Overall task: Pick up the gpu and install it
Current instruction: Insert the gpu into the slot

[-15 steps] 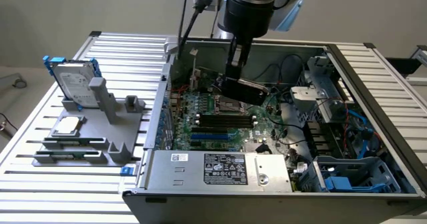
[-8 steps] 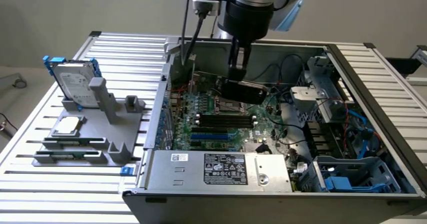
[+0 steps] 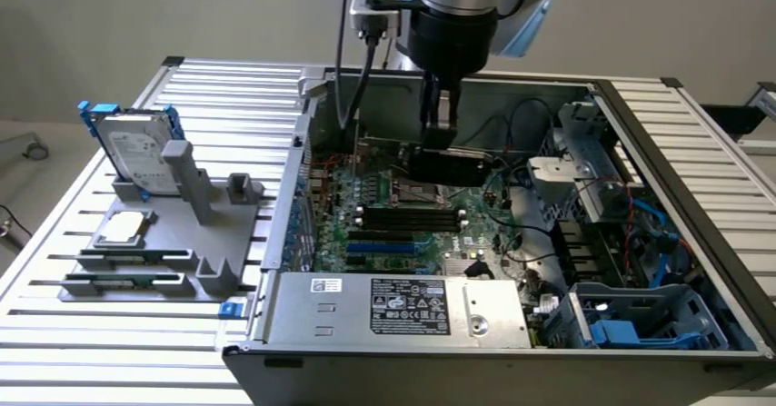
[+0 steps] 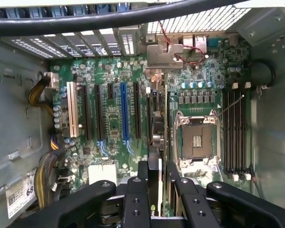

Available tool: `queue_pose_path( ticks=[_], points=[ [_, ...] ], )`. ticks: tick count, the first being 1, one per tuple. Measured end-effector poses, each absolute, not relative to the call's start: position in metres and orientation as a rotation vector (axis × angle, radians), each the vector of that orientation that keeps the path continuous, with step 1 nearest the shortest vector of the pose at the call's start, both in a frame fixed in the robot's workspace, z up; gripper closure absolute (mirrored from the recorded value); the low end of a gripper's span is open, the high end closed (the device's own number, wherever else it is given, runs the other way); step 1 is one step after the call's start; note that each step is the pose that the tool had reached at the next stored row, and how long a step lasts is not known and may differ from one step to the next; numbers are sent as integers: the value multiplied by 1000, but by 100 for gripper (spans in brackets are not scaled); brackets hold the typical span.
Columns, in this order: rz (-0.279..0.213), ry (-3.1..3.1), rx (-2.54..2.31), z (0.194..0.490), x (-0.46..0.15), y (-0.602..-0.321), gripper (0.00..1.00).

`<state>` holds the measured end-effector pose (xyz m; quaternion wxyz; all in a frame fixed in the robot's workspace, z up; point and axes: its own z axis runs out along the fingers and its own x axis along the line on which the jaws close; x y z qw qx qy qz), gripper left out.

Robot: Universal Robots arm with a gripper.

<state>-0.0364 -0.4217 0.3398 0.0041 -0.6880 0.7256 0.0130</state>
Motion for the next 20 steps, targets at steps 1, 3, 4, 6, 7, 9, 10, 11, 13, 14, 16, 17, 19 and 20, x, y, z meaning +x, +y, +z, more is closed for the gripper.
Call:
queue_pose_path(
  ticks=[1, 3, 4, 6, 7, 9, 10, 11, 13, 14, 16, 17, 19, 20],
  points=[
    [37, 2268, -2155, 340, -37, -423, 74],
    [30, 2260, -2154, 339, -39, -426, 74],
    [27, 2257, -2154, 338, -41, -428, 74],
    [25, 2253, -2154, 337, -43, -432, 74],
    [25, 2252, -2155, 337, -44, -435, 74],
    [25, 2250, -2157, 336, -46, -439, 74],
    [25, 2249, -2157, 335, -47, -442, 74],
    [26, 2247, -2158, 335, -47, -444, 74],
    [26, 2245, -2161, 334, -49, -450, 74],
    [27, 2244, -2161, 334, -50, -452, 74],
    [27, 2242, -2163, 332, -51, -457, 74],
    [28, 2241, -2164, 332, -52, -459, 74],
    [28, 2238, -2166, 330, -55, -463, 74],
    [28, 2237, -2167, 329, -56, -464, 74]
  ],
)
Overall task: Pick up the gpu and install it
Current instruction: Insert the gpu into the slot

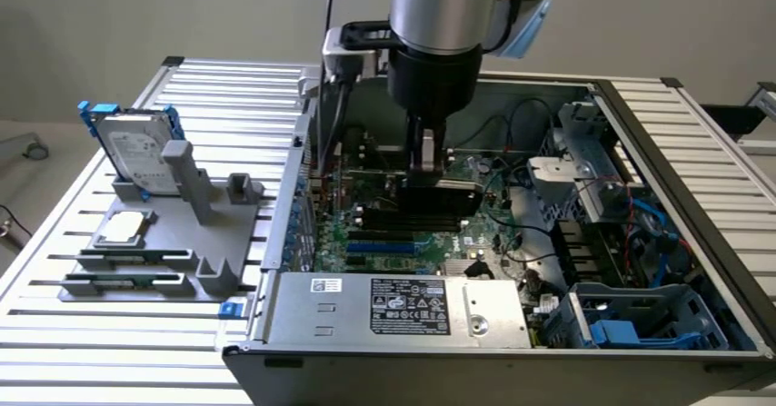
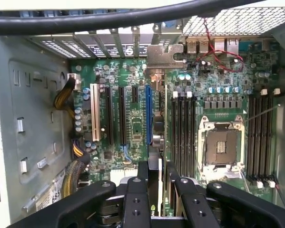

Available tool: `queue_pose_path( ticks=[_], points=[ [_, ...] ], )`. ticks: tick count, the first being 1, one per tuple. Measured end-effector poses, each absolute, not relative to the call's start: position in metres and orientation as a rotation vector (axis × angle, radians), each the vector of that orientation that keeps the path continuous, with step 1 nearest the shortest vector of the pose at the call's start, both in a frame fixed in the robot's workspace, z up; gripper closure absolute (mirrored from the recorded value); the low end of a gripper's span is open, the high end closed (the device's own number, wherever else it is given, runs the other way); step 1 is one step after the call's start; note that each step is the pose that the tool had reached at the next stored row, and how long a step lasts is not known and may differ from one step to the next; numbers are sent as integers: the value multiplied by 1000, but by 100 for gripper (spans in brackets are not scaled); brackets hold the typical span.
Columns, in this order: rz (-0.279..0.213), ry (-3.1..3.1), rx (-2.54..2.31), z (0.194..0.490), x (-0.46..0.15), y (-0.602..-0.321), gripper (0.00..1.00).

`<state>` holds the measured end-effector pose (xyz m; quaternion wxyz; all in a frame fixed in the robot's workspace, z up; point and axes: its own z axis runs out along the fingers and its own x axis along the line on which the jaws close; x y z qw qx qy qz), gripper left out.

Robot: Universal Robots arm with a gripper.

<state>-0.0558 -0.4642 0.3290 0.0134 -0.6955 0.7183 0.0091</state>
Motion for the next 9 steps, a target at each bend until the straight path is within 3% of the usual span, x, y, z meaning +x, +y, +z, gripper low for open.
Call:
queue_pose_path(
  ticks=[9],
  points=[
    [29, 2229, -2175, 319, -69, -475, 74]
  ],
)
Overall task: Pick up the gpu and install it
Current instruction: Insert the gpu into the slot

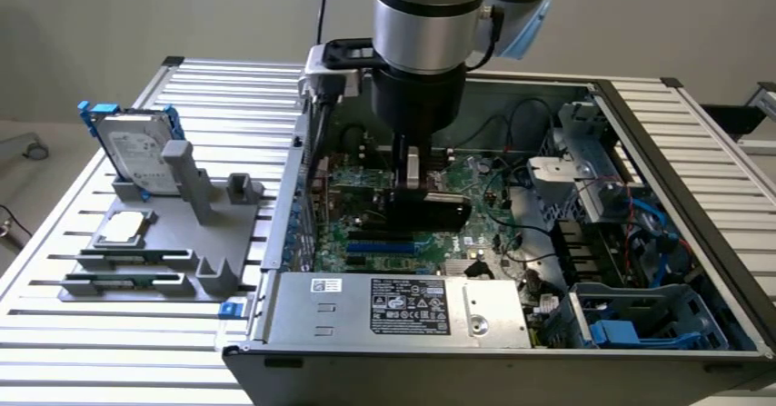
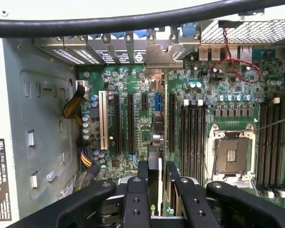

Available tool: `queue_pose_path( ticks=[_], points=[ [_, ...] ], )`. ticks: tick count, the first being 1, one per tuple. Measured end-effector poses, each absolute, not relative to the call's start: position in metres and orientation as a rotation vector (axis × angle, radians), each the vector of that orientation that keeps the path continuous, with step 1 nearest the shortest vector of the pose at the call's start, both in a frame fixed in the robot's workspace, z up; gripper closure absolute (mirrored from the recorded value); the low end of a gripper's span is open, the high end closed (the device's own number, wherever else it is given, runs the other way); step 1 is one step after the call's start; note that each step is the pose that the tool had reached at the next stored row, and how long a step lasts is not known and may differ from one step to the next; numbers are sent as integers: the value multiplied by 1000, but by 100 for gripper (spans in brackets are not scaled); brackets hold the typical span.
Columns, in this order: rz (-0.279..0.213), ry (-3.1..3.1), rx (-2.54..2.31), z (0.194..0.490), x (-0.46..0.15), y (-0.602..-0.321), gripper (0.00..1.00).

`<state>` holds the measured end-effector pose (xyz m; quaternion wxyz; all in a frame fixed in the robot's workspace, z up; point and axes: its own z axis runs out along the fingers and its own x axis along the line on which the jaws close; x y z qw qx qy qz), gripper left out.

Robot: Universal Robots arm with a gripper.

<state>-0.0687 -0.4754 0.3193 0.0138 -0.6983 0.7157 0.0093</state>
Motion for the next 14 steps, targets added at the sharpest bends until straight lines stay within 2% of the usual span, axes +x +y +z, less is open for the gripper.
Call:
queue_pose_path(
  ticks=[14],
  points=[
    [28, 2228, -2174, 304, -77, -476, 74]
  ],
)
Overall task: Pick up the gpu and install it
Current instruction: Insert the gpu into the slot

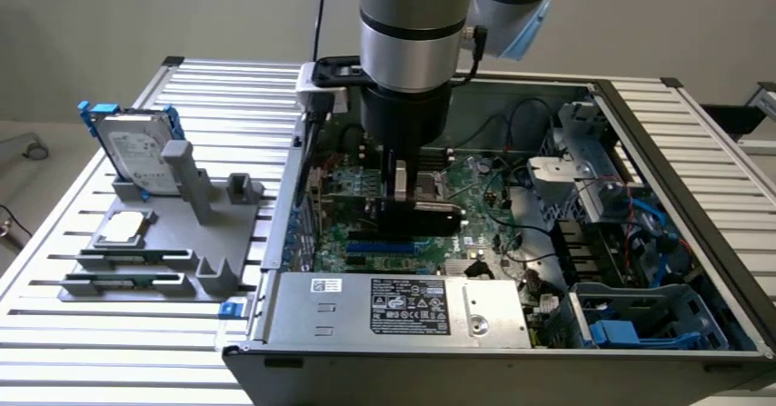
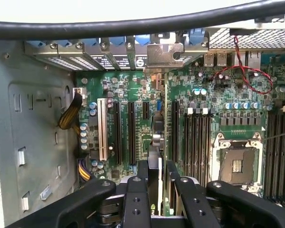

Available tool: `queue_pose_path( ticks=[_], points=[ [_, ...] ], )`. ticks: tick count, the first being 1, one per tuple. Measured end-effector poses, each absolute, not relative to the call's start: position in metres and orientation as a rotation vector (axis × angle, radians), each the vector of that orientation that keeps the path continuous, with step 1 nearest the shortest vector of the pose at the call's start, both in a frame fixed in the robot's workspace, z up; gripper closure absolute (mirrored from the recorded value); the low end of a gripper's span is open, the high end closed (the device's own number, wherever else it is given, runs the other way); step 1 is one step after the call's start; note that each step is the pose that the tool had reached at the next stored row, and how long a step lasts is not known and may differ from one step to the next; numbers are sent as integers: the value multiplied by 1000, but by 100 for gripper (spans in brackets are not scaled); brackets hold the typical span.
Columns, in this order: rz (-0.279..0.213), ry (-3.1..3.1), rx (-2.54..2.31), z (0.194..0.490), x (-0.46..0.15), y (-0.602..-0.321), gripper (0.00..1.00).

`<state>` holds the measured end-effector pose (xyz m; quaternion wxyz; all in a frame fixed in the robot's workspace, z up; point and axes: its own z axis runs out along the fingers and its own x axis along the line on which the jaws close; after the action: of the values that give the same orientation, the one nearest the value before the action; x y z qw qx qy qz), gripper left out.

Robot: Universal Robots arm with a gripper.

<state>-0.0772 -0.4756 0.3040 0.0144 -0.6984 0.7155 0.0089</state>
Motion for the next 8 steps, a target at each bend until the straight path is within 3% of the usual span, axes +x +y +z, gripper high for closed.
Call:
queue_pose_path(
  ticks=[8],
  points=[
    [28, 2228, -2174, 303, -77, -476, 74]
  ],
)
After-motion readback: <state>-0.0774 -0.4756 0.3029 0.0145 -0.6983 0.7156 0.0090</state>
